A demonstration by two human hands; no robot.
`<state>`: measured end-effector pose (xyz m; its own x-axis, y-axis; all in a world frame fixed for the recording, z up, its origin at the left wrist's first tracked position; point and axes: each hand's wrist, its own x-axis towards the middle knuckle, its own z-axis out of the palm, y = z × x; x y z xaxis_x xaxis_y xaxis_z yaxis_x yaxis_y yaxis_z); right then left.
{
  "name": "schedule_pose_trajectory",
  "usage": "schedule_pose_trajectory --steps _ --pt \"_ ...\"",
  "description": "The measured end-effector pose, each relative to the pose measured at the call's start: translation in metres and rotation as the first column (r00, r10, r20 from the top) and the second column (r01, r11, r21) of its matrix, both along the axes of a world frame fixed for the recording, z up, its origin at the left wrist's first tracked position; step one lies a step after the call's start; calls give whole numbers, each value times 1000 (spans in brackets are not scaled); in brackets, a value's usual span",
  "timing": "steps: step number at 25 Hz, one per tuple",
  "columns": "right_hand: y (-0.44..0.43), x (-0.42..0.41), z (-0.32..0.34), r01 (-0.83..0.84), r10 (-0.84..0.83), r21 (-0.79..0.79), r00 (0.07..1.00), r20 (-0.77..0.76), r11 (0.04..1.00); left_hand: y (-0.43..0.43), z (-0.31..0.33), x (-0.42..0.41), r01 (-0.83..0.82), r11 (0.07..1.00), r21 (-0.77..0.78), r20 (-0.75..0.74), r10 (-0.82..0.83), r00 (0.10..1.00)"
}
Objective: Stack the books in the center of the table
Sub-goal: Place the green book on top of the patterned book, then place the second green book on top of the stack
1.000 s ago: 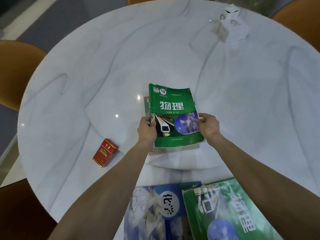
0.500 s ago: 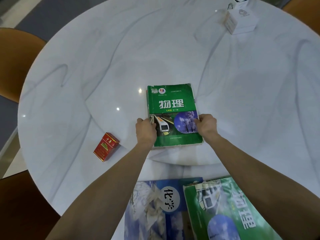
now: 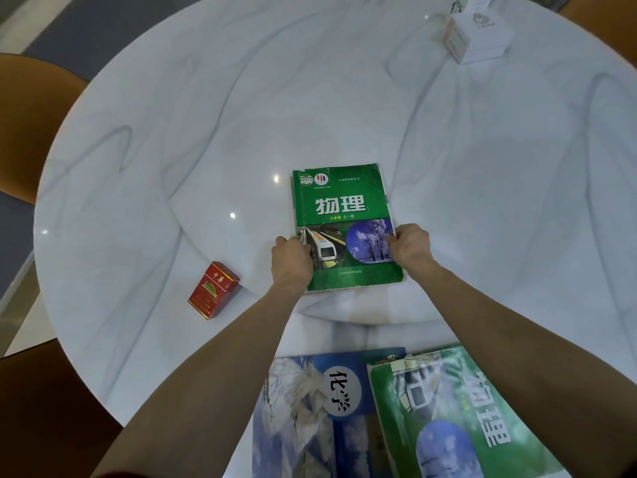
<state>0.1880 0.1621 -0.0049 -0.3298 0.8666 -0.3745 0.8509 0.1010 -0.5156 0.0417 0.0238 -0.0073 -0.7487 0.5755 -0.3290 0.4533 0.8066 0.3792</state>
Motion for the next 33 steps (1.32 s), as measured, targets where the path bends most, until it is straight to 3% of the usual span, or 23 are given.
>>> schedule_pose_trajectory --steps 3,6,10,16,27,33 --pt "1 4 6 -40 41 -22 998 57 999 -4 7 0 43 998 -35 -34 -44 998" --pt "-4 12 13 -93 87 44 989 116 995 -9 17 -1 168 984 -57 -185 -175 967" --pt "-20 27 28 -164 136 138 973 188 977 -10 32 10 451 889 -78 -280 -454 846" --pt "-55 64 45 -187 120 253 959 257 949 -6 53 44 692 711 -129 -367 -682 632" --pt "-136 174 42 128 -195 264 949 247 956 -5 49 132 909 382 -168 -298 -899 322" --pt "-193 227 14 390 -429 188 866 257 901 -14 20 174 950 288 -118 -144 -952 270"
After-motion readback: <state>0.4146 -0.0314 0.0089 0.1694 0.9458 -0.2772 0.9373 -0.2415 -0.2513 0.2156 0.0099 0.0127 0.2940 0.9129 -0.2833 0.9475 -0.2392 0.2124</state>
